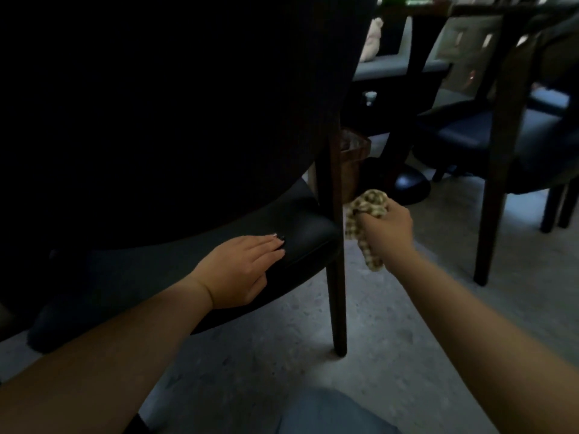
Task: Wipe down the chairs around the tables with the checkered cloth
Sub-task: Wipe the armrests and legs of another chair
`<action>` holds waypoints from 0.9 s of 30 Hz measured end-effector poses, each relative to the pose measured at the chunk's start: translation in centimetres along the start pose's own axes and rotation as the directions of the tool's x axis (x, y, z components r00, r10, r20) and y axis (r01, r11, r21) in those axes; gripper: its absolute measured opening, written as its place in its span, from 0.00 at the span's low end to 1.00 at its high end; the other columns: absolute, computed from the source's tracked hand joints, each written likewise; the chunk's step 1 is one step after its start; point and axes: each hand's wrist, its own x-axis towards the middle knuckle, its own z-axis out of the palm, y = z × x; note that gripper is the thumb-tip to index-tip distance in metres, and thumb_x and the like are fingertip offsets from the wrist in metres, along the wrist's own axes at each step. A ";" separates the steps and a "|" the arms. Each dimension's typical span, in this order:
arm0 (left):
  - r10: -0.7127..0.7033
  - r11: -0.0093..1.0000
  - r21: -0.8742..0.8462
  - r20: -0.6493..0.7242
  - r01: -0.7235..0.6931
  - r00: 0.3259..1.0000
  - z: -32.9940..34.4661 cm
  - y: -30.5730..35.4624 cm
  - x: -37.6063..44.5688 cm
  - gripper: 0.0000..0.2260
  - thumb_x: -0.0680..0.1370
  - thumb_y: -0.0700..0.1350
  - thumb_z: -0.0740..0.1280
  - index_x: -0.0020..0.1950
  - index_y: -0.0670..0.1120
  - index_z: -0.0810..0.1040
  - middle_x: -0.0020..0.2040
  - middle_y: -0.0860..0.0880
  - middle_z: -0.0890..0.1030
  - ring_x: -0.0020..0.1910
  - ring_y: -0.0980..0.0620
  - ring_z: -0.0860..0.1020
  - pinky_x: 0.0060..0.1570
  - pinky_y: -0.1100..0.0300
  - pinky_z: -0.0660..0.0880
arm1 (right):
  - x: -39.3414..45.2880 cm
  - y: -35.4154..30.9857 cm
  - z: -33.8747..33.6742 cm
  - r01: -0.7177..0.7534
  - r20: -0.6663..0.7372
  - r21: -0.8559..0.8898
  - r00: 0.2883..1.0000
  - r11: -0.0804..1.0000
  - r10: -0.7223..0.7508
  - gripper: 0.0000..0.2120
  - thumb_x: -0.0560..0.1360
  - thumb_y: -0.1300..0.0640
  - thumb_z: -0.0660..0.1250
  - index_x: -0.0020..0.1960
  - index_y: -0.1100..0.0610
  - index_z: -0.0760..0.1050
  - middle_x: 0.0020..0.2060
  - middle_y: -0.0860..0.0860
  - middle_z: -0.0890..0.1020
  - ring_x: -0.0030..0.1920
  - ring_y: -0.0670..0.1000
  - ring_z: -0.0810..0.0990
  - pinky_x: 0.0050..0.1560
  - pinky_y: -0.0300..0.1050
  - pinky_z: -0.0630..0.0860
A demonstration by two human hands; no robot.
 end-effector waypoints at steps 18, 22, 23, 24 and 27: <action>0.281 0.957 0.181 -0.393 -0.226 0.875 -26.0 5.6 -4.7 0.14 0.76 0.38 0.62 0.60 0.39 0.81 0.53 0.44 0.83 0.45 0.46 0.82 0.30 0.54 0.77 | -9.7 -27.2 -8.9 0.778 -0.152 0.223 0.623 0.587 -0.767 0.09 0.72 0.62 0.71 0.49 0.54 0.77 0.41 0.38 0.79 0.44 0.36 0.81 0.44 0.28 0.75; 0.338 0.939 0.210 -0.411 -0.273 0.847 -31.9 4.6 -5.9 0.13 0.76 0.38 0.62 0.55 0.38 0.82 0.49 0.44 0.84 0.42 0.46 0.82 0.29 0.53 0.76 | -9.6 -32.3 -8.2 0.866 -0.130 0.153 0.496 0.477 -0.859 0.09 0.70 0.62 0.70 0.45 0.50 0.76 0.39 0.35 0.77 0.41 0.31 0.78 0.43 0.23 0.71; 0.328 0.943 0.208 -0.453 -0.260 0.829 -33.0 4.1 -6.2 0.12 0.75 0.37 0.62 0.52 0.38 0.82 0.47 0.44 0.83 0.41 0.46 0.81 0.30 0.53 0.76 | -9.2 -33.3 -7.5 0.868 -0.097 0.132 0.492 0.479 -0.865 0.08 0.70 0.62 0.71 0.44 0.50 0.76 0.37 0.36 0.78 0.40 0.32 0.78 0.43 0.24 0.72; 0.295 0.955 0.186 -0.505 -0.232 0.811 -33.8 3.7 -6.4 0.11 0.74 0.36 0.61 0.49 0.38 0.82 0.44 0.45 0.83 0.39 0.46 0.80 0.31 0.53 0.75 | -8.6 -34.2 -6.5 0.862 -0.054 0.098 0.504 0.498 -0.862 0.06 0.70 0.61 0.71 0.44 0.51 0.77 0.36 0.39 0.79 0.40 0.35 0.78 0.44 0.27 0.74; 0.066 0.994 -0.019 -0.651 -0.103 0.756 -35.0 2.1 -5.9 0.08 0.71 0.38 0.61 0.43 0.43 0.79 0.37 0.51 0.79 0.35 0.51 0.76 0.34 0.56 0.73 | -5.9 -36.5 -3.4 0.842 0.210 -0.125 0.540 0.526 -0.815 0.05 0.71 0.53 0.68 0.45 0.53 0.77 0.39 0.48 0.82 0.43 0.50 0.81 0.48 0.47 0.77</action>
